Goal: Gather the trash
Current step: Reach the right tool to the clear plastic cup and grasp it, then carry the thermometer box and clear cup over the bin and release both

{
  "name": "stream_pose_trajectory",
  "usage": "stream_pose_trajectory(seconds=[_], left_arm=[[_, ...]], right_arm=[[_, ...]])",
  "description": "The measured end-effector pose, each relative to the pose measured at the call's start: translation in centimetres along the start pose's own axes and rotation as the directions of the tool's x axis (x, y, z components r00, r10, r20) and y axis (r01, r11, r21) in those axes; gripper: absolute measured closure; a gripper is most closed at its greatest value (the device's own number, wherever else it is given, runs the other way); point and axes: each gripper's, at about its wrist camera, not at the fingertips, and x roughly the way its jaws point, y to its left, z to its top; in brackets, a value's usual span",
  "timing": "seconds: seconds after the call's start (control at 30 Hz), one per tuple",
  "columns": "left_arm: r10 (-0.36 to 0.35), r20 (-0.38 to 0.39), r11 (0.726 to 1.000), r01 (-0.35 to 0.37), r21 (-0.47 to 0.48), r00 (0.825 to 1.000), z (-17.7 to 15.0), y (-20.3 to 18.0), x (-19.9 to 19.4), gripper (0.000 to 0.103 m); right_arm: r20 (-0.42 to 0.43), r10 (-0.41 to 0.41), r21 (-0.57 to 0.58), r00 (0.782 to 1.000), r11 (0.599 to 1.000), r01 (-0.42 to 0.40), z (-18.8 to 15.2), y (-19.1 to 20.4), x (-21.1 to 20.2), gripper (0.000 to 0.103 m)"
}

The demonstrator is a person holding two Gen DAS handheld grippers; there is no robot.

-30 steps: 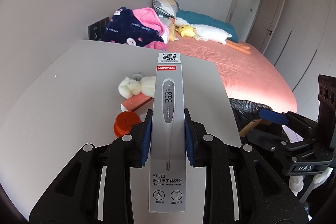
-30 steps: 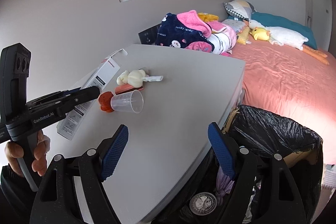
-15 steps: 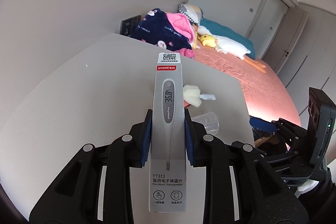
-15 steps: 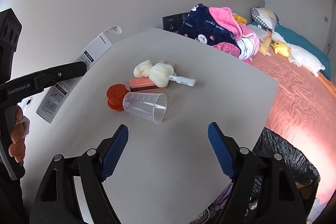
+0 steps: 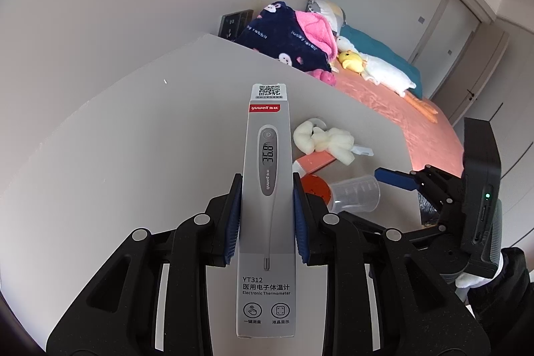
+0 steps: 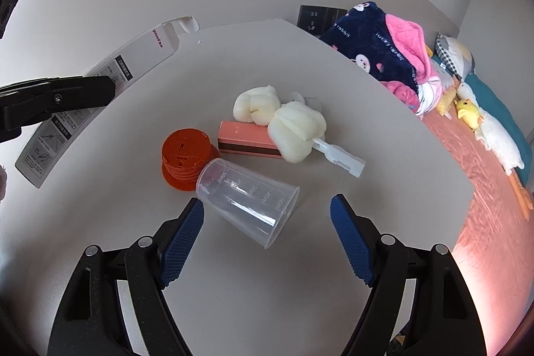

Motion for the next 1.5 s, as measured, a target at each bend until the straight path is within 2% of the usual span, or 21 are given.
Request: stream_pose_trajectory(seconds=[0.23,0.33,0.5,0.83,1.17,1.5], left_arm=[[0.000,-0.015,1.000,0.000,-0.003,1.000,-0.2,0.1,0.4,0.076],[-0.003,-0.017,1.000,0.003,-0.003,1.000,-0.2,0.1,0.5,0.076],[-0.013,0.001,1.000,0.013,-0.012,1.000,-0.2,0.2,0.3,0.075],[-0.039,0.014,0.999,0.039,-0.001,0.999,-0.4,-0.8,0.0,0.076],[-0.077,-0.001,0.996,0.077,0.054,0.997,-0.9,-4.4,0.4,0.076],[-0.115,-0.012,0.987,0.116,0.109,0.993,-1.2,-8.5,0.0,0.076]], right_arm=[[-0.019,0.060,-0.022,0.998,0.998,-0.060,0.2,-0.3,1.3,0.026],[-0.016,0.094,0.004,0.995,0.996,-0.094,0.5,-0.5,1.4,0.041],[0.002,0.101,0.066,0.995,0.993,-0.101,0.2,-1.0,1.4,0.047],[0.073,0.123,0.230,0.990,0.964,-0.137,-2.0,-2.2,-1.4,0.049],[0.152,0.119,0.294,0.981,0.942,-0.160,-4.5,-3.8,-5.8,0.049],[0.194,0.082,0.339,0.978,0.930,-0.145,-7.1,-5.7,-9.2,0.049]])
